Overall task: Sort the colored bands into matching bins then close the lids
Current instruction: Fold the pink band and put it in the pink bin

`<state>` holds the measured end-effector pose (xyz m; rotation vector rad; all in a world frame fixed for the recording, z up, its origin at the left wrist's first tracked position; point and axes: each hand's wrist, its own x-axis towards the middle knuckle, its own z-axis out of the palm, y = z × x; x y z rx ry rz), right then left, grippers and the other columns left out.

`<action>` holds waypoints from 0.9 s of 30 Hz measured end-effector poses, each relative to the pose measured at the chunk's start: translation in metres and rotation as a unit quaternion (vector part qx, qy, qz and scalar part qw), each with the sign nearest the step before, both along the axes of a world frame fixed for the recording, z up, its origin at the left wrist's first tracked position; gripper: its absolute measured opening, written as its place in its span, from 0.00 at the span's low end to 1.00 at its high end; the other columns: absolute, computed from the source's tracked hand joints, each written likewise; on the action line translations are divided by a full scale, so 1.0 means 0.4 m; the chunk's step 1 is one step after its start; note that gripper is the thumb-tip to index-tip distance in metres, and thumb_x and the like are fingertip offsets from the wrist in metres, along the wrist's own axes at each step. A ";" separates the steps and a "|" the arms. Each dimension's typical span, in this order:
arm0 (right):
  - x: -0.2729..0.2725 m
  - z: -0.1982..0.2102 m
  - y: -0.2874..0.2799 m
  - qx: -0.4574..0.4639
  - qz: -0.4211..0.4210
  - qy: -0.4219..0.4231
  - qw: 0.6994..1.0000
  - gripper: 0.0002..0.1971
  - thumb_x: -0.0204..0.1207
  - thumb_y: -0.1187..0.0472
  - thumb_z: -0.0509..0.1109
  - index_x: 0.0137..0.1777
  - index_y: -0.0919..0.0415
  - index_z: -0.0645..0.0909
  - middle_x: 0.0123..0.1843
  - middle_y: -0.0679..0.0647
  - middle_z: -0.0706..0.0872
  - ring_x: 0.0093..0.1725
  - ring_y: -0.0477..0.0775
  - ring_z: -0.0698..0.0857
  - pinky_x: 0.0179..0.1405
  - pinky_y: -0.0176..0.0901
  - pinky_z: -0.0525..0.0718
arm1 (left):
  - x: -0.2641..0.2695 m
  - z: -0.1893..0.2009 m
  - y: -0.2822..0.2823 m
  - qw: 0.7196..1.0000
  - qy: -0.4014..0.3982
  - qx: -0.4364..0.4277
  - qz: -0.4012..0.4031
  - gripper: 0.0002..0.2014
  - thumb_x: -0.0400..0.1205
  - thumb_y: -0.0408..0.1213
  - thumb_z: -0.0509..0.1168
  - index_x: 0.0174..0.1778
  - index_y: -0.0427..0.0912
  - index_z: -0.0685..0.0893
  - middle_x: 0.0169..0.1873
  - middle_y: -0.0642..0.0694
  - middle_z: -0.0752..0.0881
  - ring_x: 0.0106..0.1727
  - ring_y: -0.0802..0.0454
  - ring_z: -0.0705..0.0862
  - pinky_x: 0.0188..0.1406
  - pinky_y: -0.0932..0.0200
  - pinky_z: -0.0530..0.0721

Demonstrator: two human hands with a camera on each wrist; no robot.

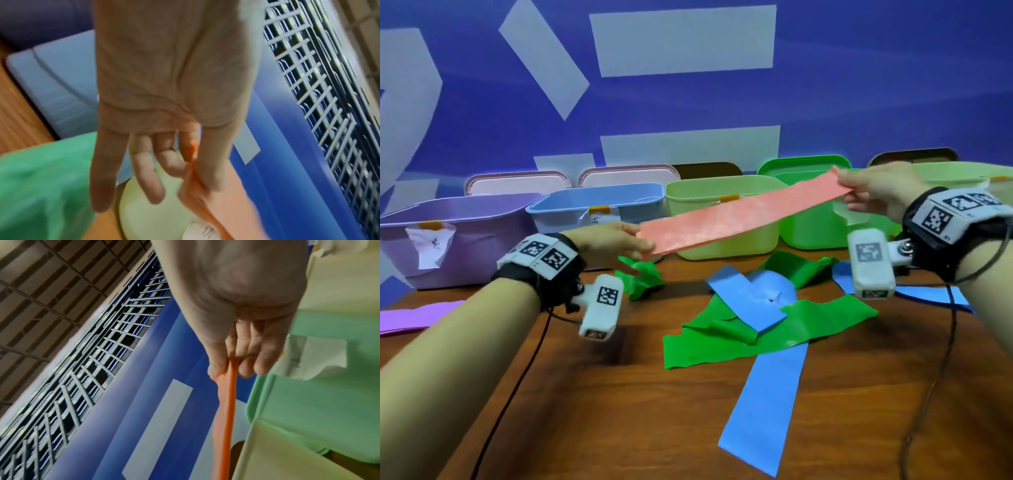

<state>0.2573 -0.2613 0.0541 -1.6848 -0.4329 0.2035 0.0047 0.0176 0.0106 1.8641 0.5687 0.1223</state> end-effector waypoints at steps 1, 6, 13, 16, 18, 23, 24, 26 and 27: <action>0.013 -0.017 0.004 -0.019 0.007 0.016 1.000 0.12 0.76 0.55 0.71 0.35 0.59 0.75 0.13 0.44 0.78 0.13 0.37 0.77 0.15 0.26 0.79 | 0.016 0.002 0.007 0.999 -0.005 -0.018 0.026 0.02 0.81 0.30 0.62 0.46 0.41 0.80 0.34 0.49 0.87 0.40 0.54 0.84 0.51 0.51 0.83; 0.075 -0.098 0.033 -0.096 0.001 0.059 0.994 0.09 0.74 0.57 0.74 0.38 0.58 0.76 0.22 0.49 0.83 0.14 0.37 0.79 0.13 0.28 0.78 | 0.097 -0.017 0.025 0.983 -0.027 -0.101 0.151 0.04 0.82 0.25 0.61 0.43 0.34 0.78 0.37 0.41 0.84 0.28 0.54 0.87 0.25 0.62 0.87; 0.126 -0.178 0.073 -0.198 0.010 0.073 0.977 0.13 0.71 0.57 0.76 0.36 0.61 0.74 0.20 0.50 0.84 0.12 0.40 0.78 0.11 0.25 0.71 | 0.157 -0.087 0.060 0.966 -0.003 -0.016 0.258 0.05 0.75 0.23 0.70 0.40 0.32 0.79 0.34 0.38 0.83 0.15 0.55 0.82 0.14 0.65 0.81; 0.137 -0.193 0.095 -0.246 0.007 0.050 0.968 0.15 0.70 0.56 0.77 0.34 0.62 0.74 0.30 0.57 0.84 0.13 0.42 0.78 0.14 0.28 0.72 | 0.161 -0.097 0.073 0.964 0.024 0.037 0.262 0.07 0.73 0.25 0.73 0.40 0.35 0.80 0.31 0.39 0.83 0.13 0.56 0.80 0.12 0.67 0.77; 0.140 -0.201 0.111 -0.270 0.001 0.031 0.962 0.16 0.70 0.55 0.77 0.33 0.63 0.74 0.24 0.57 0.84 0.12 0.43 0.77 0.16 0.31 0.71 | 0.160 -0.097 0.079 0.961 0.042 0.073 0.262 0.07 0.72 0.27 0.74 0.40 0.36 0.81 0.29 0.39 0.82 0.14 0.55 0.79 0.11 0.69 0.73; 0.139 -0.209 0.131 -0.347 0.021 0.006 0.937 0.16 0.69 0.56 0.78 0.35 0.67 0.77 0.26 0.58 0.86 0.15 0.47 0.79 0.22 0.35 0.69 | 0.157 -0.100 0.074 0.957 0.092 0.147 0.232 0.06 0.73 0.27 0.74 0.42 0.33 0.85 0.29 0.40 0.82 0.24 0.49 0.77 0.19 0.63 0.74; 0.137 -0.209 0.130 -0.364 0.028 0.003 0.931 0.15 0.69 0.57 0.79 0.36 0.69 0.79 0.32 0.61 0.87 0.21 0.50 0.81 0.24 0.36 0.72 | 0.154 -0.100 0.075 0.958 0.092 0.149 0.227 0.05 0.73 0.26 0.73 0.43 0.32 0.86 0.29 0.40 0.82 0.21 0.51 0.79 0.17 0.63 0.76; 0.132 -0.207 0.125 -0.384 0.030 -0.010 0.923 0.14 0.70 0.59 0.78 0.37 0.71 0.79 0.36 0.64 0.86 0.28 0.56 0.78 0.28 0.40 0.75 | 0.149 -0.096 0.075 0.961 0.087 0.147 0.219 0.02 0.75 0.24 0.70 0.41 0.32 0.85 0.31 0.39 0.83 0.17 0.54 0.81 0.16 0.64 0.79; 0.127 -0.204 0.123 -0.386 0.026 -0.022 0.922 0.13 0.72 0.61 0.76 0.36 0.70 0.78 0.35 0.64 0.84 0.28 0.57 0.77 0.29 0.41 0.76 | 0.144 -0.090 0.074 0.963 0.082 0.143 0.213 0.02 0.76 0.24 0.69 0.41 0.33 0.85 0.34 0.39 0.84 0.19 0.54 0.82 0.19 0.64 0.80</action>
